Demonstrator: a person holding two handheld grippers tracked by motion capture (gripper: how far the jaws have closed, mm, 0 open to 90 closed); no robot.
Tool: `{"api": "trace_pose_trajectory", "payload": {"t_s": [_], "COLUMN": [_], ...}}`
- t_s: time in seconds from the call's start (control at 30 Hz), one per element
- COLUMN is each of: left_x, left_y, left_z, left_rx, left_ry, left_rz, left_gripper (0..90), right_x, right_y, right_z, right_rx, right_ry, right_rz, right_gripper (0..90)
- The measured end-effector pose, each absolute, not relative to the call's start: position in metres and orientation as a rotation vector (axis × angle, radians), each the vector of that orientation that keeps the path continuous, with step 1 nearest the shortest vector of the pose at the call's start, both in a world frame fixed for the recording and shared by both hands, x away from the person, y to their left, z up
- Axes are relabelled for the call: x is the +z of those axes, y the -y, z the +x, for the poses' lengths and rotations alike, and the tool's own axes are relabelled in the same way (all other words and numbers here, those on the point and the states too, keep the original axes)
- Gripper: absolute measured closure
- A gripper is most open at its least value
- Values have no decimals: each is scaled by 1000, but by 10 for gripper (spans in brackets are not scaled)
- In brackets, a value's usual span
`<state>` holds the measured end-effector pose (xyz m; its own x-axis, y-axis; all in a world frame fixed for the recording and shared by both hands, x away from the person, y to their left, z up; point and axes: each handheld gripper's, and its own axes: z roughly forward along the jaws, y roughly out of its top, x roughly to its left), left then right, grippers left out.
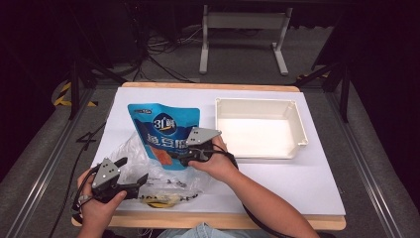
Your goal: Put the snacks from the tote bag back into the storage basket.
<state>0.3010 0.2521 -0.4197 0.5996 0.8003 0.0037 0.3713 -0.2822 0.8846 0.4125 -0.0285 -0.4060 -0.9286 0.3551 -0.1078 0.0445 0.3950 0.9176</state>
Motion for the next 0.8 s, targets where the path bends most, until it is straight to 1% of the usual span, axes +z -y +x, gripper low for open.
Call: {"api": "trace_pose_trajectory", "payload": {"t_s": [0.03,0.07,0.13,0.3,0.47,0.8], "left_x": [-420,-420,-420,-419,-419,-419], "left_y": [-252,-252,-252,-253,-253,-254], "left_z": [301,301,301,301,301,301], "left_rx": [572,571,570,569,571,575], "left_ry": [-940,-941,-939,-940,-940,-943], "left_rz": [1885,1885,1885,1883,1883,1881], "left_gripper": [128,128,128,128,128,128], "right_x": [-406,-406,-404,-403,-403,-401], "right_y": [29,29,29,29,28,27], "right_z": [413,413,413,412,410,410], "right_rx": [1545,1545,1538,1522,1524,1514], "right_ry": [-2374,-2374,-2385,-2398,-2399,-2407], "right_rz": [351,351,341,348,358,379], "right_gripper": [433,433,482,511,527,525]}}
